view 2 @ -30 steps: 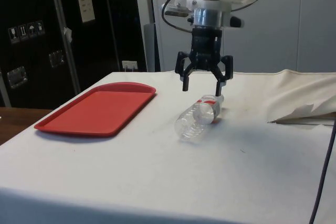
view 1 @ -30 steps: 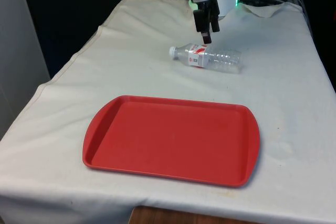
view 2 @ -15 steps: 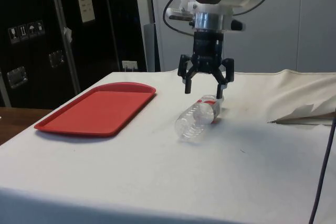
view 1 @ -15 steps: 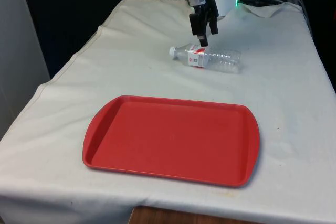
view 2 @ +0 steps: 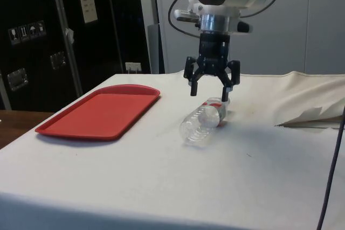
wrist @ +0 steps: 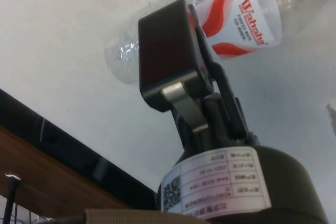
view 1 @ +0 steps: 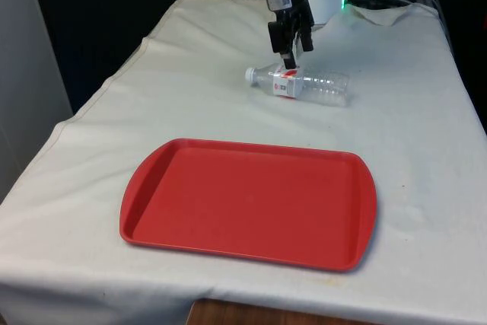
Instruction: Place the bottle upright on the tray.
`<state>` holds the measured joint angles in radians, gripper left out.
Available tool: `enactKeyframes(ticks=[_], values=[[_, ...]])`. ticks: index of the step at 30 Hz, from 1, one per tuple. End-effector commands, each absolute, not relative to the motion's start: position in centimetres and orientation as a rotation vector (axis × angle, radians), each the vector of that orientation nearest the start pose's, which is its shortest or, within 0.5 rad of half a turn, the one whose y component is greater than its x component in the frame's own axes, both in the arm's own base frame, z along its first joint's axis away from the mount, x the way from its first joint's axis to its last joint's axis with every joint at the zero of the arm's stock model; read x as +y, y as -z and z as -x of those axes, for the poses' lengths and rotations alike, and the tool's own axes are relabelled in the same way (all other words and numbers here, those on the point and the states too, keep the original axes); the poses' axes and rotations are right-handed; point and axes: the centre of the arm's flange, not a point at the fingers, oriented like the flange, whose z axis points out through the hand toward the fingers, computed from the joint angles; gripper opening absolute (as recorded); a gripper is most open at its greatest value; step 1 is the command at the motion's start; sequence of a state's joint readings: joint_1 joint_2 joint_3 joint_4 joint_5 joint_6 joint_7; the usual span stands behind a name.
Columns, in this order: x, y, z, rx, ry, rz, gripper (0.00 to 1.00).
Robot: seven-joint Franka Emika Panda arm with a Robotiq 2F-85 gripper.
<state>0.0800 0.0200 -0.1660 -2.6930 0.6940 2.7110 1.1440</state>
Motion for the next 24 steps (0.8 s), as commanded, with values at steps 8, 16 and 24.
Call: enactKeyframes(ticks=[8,16,24], values=[[-6.1,-21.9,-40.1,2.345,-0.212,1.685,1.0],[-6.5,-22.2,-40.2,2.355,-0.187,1.64,1.0],[-6.8,-22.2,-40.0,2.365,-0.174,1.615,1.0]])
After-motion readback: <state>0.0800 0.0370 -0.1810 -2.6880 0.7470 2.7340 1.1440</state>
